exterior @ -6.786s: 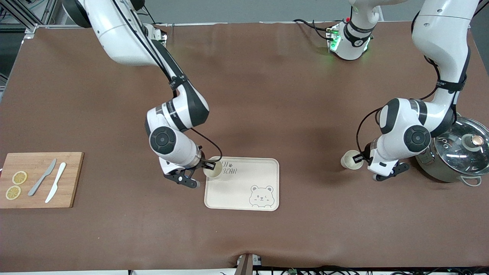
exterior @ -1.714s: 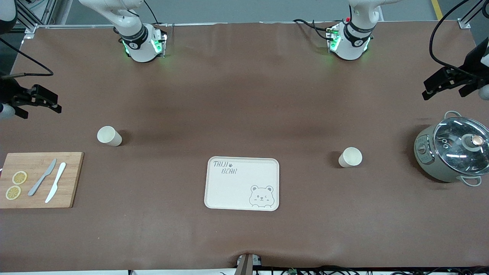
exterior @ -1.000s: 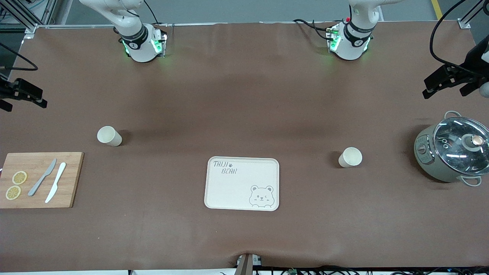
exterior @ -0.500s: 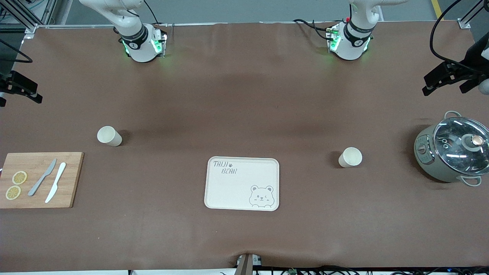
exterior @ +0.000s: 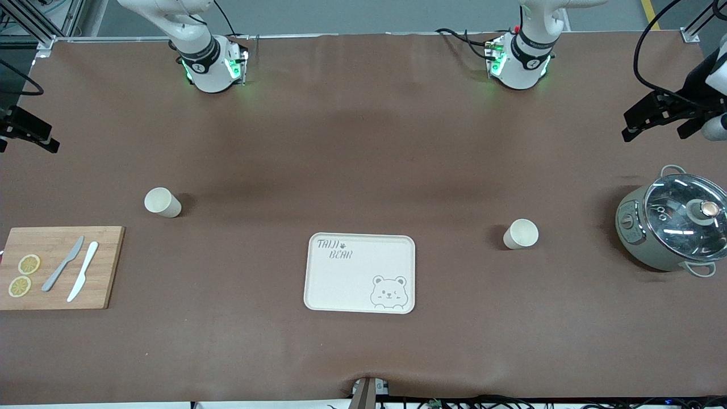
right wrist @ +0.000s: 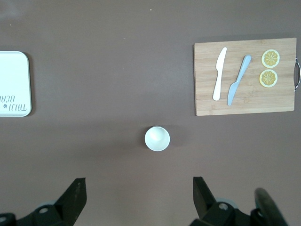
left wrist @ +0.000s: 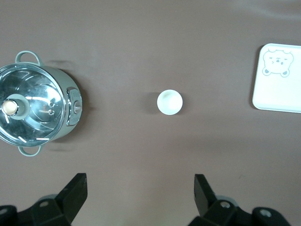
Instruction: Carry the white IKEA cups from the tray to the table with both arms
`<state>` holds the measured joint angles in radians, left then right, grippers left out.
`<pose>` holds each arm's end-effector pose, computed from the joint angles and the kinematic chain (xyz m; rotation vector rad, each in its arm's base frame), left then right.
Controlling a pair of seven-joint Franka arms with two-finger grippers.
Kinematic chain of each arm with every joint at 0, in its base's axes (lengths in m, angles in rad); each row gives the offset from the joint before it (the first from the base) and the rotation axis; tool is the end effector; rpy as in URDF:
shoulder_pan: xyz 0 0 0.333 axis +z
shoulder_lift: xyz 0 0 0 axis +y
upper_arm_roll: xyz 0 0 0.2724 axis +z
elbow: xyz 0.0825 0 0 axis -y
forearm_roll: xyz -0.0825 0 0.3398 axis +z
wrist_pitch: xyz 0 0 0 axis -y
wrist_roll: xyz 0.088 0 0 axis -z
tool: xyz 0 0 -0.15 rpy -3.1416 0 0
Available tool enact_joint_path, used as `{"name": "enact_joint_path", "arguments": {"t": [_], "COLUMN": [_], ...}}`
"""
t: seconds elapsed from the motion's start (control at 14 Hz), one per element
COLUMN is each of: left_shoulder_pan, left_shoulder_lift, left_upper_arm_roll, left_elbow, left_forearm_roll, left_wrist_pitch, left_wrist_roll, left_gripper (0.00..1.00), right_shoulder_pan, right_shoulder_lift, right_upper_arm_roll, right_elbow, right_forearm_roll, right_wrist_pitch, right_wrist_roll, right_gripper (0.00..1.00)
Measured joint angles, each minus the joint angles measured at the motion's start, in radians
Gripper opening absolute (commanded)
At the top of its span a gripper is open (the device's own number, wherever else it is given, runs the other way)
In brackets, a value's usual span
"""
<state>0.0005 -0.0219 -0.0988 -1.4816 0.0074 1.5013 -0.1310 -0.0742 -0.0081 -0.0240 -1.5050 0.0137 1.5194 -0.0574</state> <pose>0.4969 -0.0484 0.5805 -3.1357 -0.0523 -0.0664 0.5022 -0.0474 0.5655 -3.1287 0.0625 -0.0368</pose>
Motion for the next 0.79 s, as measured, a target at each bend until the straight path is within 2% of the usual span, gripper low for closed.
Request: {"name": "enact_joint_path", "arguments": {"t": [0.43, 0.79], "left_shoulder_pan": [-0.004, -0.003], "left_shoulder_lift": [0.001, 0.011], "left_upper_arm_roll": [-0.040, -0.043], "left_elbow": [-0.008, -0.013], "left_forearm_roll": [0.000, 0.000], "left_wrist_pitch": [-0.003, -0.004], "left_wrist_roll": [0.000, 0.000], "left_gripper": [1.00, 1.00], "right_shoulder_pan": [-0.002, -0.002], "right_shoulder_lift": [0.000, 0.000], "right_upper_arm_roll": [-0.004, -0.005], "right_elbow": [0.001, 0.001], "right_forearm_roll": [0.000, 0.000], "right_wrist_pitch": [-0.003, -0.003], "right_wrist_roll": [0.012, 0.012], "right_gripper": [1.00, 1.00]}}
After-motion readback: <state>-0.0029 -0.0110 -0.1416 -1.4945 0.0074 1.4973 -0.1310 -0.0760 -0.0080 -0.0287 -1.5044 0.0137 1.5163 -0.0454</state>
